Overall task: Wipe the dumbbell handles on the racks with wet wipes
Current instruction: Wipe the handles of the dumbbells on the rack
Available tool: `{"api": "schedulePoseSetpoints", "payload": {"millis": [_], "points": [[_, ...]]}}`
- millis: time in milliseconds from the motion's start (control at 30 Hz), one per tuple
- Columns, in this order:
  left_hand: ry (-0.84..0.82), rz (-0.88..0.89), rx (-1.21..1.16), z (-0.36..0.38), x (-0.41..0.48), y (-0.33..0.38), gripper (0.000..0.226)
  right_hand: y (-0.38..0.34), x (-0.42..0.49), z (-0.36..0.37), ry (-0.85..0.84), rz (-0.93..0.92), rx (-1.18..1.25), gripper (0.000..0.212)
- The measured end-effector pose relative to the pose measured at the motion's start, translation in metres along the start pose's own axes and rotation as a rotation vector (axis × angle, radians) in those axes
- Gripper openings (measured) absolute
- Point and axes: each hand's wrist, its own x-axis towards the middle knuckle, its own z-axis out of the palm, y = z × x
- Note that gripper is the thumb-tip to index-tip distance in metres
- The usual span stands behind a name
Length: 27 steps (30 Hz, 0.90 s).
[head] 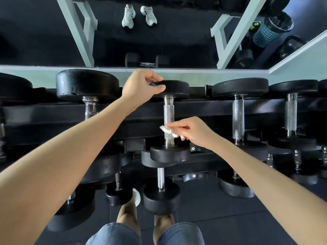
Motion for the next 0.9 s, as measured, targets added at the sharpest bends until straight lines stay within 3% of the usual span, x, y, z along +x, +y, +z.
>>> {"api": "schedulePoseSetpoints", "payload": {"millis": [133, 200, 267, 400, 567, 700, 900], "points": [[-0.001, -0.019, -0.001, 0.000, 0.000, 0.001, 0.019, -0.013, -0.005, 0.012, 0.348, 0.083, 0.113, 0.018], [0.001, -0.029, -0.008, 0.000, 0.001, 0.000, 0.019, -0.017, -0.005, 0.026, 0.464, 0.129, 0.148, 0.028], [0.003, -0.031, -0.011, 0.000, 0.001, 0.001, 0.019, -0.016, -0.003, 0.040, 0.439, 0.175, 0.121, 0.024], [-0.003, -0.024, -0.002, 0.000, 0.002, 0.000, 0.016, -0.011, -0.003, 0.051, 0.368, 0.161, 0.018, 0.045], [-0.001, -0.031, -0.010, 0.000, 0.002, 0.000, 0.015, -0.013, 0.011, 0.045, 0.543, 0.095, -0.154, 0.020], [0.003, -0.036, -0.013, 0.000, 0.001, 0.000, 0.015, -0.020, 0.026, 0.048, 0.616, 0.221, -0.208, 0.027], [-0.003, -0.060, -0.043, 0.000, -0.002, 0.002, 0.015, -0.011, 0.003, 0.061, 0.546, 0.310, -0.250, 0.033]]}}
